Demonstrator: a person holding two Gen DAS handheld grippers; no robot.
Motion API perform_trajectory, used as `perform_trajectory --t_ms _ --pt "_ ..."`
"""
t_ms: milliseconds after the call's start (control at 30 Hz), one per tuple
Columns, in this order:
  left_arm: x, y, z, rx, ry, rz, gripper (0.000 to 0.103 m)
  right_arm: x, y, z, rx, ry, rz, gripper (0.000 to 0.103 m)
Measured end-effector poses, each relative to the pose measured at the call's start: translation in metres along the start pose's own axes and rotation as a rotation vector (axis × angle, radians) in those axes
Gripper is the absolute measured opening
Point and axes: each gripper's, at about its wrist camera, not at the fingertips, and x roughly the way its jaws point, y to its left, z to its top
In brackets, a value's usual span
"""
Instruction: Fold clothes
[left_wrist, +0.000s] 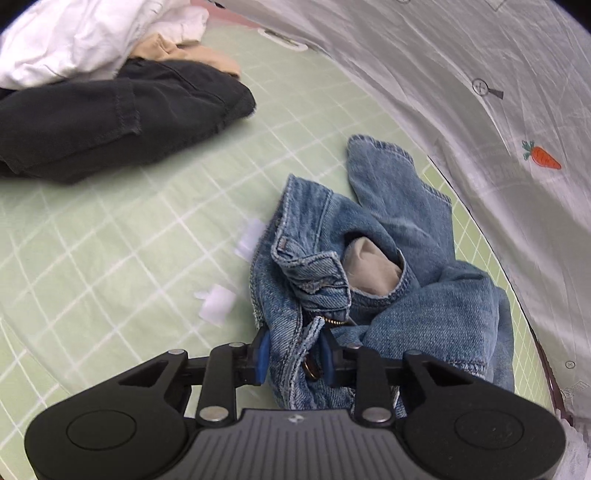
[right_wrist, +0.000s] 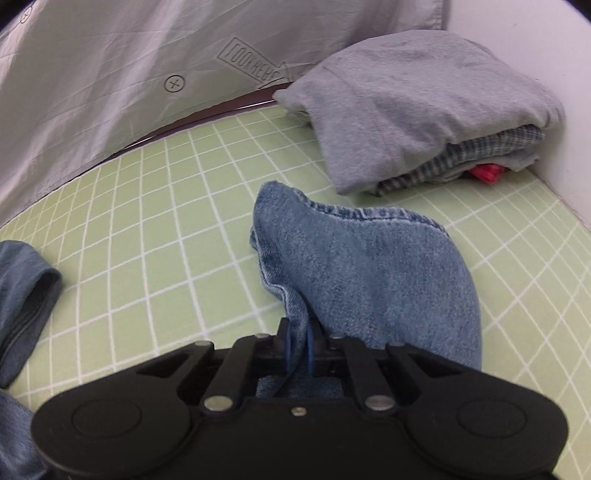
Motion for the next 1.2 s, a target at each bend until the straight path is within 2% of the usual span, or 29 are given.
perform_trajectory --t_ms 33,67,133,167,200,267,333,400,433,467,533,600,667,800,867,1000,1067,1100,1167,1200 --pt "-0.005 0.007 0.004 -0.003 -0.016 0.023 0.020 -0.002 -0.010 -0.001 0.016 0.001 -0.011 0.008" --pt "-0.010 0.015 0.009 -0.008 -0.033 0.049 0.000 -0.004 -0.020 -0.003 0.033 0.002 -0.023 0.008" --pt "-0.021 0.031 0.018 -0.018 -0.067 0.101 0.000 -0.009 -0.040 -0.006 0.065 0.004 -0.045 0.008" --pt "-0.027 0.037 0.020 -0.024 -0.067 0.079 0.001 -0.011 -0.050 -0.007 0.081 0.004 -0.057 0.009" --pt "-0.032 0.042 0.021 -0.030 -0.065 0.051 0.006 -0.013 -0.058 -0.009 0.096 0.005 -0.066 0.009" --pt "-0.039 0.041 0.014 0.002 -0.057 0.002 0.035 -0.015 -0.058 -0.011 0.107 0.004 -0.061 0.010" --pt "-0.038 0.032 0.001 0.040 -0.037 -0.026 0.042 -0.017 -0.058 -0.012 0.117 0.004 -0.055 0.010" --pt "-0.032 0.024 -0.014 0.046 -0.008 -0.048 0.054 -0.019 -0.057 -0.014 0.128 0.003 -0.050 0.011" --pt "-0.029 0.021 -0.021 0.048 0.007 -0.059 0.064 -0.020 -0.057 -0.015 0.132 0.003 -0.047 0.015" --pt "-0.025 0.021 -0.028 0.009 0.029 -0.097 0.072 -0.022 -0.054 -0.014 0.130 0.002 -0.043 0.021" --pt "-0.018 0.024 -0.042 -0.087 0.076 -0.183 0.075 -0.024 -0.049 -0.012 0.127 -0.003 -0.024 0.030" --pt "-0.011 0.027 -0.056 -0.184 0.124 -0.270 0.083 -0.026 -0.045 -0.013 0.119 0.000 -0.009 0.035" --pt "-0.005 0.024 -0.070 -0.239 0.168 -0.361 0.084 -0.026 -0.042 -0.015 0.115 0.010 0.000 0.045" --pt "0.002 0.003 -0.084 -0.206 0.181 -0.385 0.091 -0.023 -0.032 -0.016 0.079 0.028 -0.002 0.053" --pt "0.008 -0.008 -0.086 -0.179 0.194 -0.397 0.095 -0.022 -0.028 -0.017 0.066 0.033 0.000 0.061" --pt "0.024 -0.019 -0.084 -0.216 0.217 -0.386 0.095 -0.021 -0.023 -0.018 0.048 0.039 -0.006 0.064" --pt "0.023 -0.019 -0.078 -0.237 0.186 -0.389 0.089 -0.020 -0.022 -0.018 0.038 0.038 -0.008 0.064" --pt "0.020 -0.019 -0.075 -0.235 0.166 -0.396 0.081 -0.020 -0.022 -0.019 0.033 0.036 -0.010 0.065" --pt "0.014 -0.022 -0.066 -0.210 0.130 -0.402 0.046 -0.019 -0.021 -0.019 0.024 0.031 -0.013 0.066" --pt "0.010 -0.024 -0.060 -0.182 0.115 -0.400 0.038 -0.018 -0.020 -0.019 0.018 0.029 -0.017 0.067"
